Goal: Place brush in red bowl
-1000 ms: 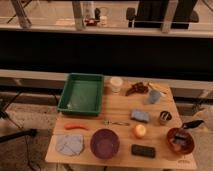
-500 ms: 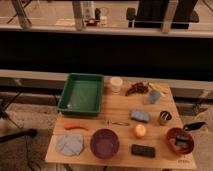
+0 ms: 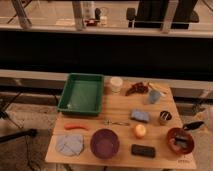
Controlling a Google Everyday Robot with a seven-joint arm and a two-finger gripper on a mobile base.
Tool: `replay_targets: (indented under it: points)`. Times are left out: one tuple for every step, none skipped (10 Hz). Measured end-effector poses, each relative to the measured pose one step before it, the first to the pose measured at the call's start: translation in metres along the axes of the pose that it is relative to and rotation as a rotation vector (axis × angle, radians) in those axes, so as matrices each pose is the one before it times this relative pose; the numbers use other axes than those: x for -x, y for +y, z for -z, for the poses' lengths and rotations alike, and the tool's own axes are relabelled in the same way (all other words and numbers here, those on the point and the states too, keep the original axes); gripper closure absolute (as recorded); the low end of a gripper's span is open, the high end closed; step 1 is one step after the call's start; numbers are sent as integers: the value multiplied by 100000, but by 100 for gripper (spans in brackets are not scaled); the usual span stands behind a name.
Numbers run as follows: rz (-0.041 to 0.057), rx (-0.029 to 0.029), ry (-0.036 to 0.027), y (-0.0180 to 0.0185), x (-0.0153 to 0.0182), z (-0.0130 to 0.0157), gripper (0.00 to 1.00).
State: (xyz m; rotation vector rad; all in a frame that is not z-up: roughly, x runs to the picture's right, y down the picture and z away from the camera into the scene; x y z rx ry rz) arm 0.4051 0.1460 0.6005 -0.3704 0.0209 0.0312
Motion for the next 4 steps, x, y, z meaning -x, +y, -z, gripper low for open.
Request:
replay_targets:
  points:
    - [-77,-142,-285,-86,116,78,21]
    - [3,-465,-470,-102,128,93,20]
    - [219,-597,-323,-155,153,56,20]
    - [-9,-530,294,-200,153,3,20]
